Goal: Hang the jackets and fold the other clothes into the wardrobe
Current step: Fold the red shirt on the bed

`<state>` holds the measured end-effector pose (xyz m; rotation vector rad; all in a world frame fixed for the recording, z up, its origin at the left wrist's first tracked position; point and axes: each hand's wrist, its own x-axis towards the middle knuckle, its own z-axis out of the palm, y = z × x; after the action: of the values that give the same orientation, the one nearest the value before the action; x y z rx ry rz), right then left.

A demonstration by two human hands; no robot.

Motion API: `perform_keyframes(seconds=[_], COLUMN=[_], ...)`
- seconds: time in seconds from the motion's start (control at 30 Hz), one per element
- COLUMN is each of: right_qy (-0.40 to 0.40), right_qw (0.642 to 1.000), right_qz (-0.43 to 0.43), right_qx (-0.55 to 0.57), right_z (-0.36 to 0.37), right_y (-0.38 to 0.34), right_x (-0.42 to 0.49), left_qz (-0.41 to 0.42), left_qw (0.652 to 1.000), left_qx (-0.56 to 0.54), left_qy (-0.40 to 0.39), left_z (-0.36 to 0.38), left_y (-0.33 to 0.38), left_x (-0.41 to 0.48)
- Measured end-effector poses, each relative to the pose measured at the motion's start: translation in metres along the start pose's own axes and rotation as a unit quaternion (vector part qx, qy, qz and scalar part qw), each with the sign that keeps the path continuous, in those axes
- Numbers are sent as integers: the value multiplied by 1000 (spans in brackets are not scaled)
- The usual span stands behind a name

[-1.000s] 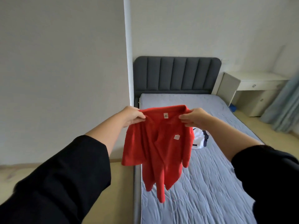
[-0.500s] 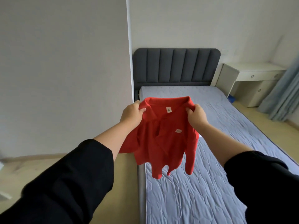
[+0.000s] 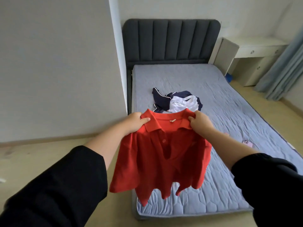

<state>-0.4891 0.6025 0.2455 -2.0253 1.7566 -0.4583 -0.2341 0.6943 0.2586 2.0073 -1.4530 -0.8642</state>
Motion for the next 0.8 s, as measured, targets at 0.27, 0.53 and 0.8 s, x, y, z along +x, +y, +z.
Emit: perform_keyframes(seconds=[0.27,0.53,0.8], right_qy=[-57,37,40], right_qw=[998,998,997], right_qz=[26,33,-10], right_qx=[8,30,69], right_z=[85,247,396], right_y=[126,248,315], right_x=[32,73,143], left_qz=[-81,-99,-101], left_qw=[994,960,968], left_qx=[58,163,19], left_qy=[55,206,231], left_z=[155,315,430], left_y=[-43,-153,-257], left_x=[48,134,222])
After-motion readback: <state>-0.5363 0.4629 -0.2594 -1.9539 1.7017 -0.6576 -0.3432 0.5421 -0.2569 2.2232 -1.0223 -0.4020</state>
